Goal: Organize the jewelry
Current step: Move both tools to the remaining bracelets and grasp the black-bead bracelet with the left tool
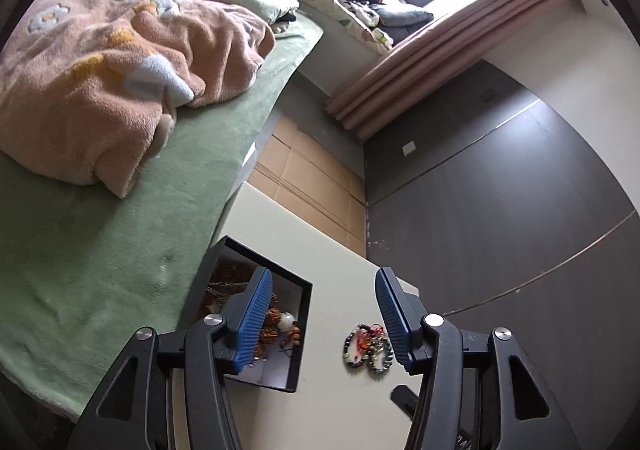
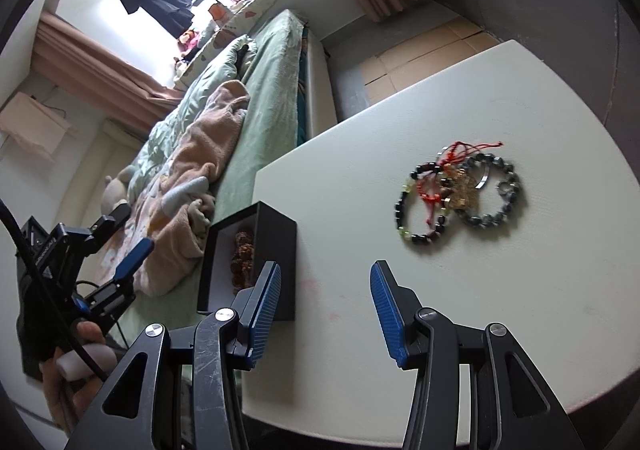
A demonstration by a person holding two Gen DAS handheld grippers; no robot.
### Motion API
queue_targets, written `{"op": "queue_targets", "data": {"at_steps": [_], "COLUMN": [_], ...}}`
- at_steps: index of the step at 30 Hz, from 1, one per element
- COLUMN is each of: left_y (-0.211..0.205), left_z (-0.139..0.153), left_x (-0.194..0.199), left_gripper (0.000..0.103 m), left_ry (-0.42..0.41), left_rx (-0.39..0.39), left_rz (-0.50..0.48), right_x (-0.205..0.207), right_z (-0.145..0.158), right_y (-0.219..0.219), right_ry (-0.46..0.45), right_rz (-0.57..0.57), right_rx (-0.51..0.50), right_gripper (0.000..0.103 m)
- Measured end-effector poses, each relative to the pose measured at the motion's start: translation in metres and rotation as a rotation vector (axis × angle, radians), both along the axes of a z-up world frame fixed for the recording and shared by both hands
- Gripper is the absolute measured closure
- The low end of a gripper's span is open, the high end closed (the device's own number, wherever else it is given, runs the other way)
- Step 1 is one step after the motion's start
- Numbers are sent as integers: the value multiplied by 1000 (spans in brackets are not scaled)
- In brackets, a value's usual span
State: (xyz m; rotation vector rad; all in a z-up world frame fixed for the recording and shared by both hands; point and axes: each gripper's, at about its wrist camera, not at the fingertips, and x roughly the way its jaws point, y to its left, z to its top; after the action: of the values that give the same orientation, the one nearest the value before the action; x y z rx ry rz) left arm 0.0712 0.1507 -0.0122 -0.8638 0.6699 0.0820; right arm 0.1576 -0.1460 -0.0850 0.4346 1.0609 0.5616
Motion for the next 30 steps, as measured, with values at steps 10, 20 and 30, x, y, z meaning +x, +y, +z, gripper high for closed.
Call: {"op": "queue_targets", "data": {"at_steps": [10, 20, 30], "left_y": [-2, -59, -124], "left_z": [9, 5, -29], "left_x": [-5, 28, 77], "left_gripper": [46, 46, 46], "left_ry": [-26, -13, 62], "left_rx": [64, 123, 159], "left_rz": [-27, -187, -347], "right_x": [4, 18, 43], "right_z": [-6, -14, -38], "right_y": [-53, -90, -120], "right_ry": [28, 80, 206], "right_rz": [-145, -230, -312], "right_rx": [-48, -58, 70], "right_gripper": [35, 35, 35]}}
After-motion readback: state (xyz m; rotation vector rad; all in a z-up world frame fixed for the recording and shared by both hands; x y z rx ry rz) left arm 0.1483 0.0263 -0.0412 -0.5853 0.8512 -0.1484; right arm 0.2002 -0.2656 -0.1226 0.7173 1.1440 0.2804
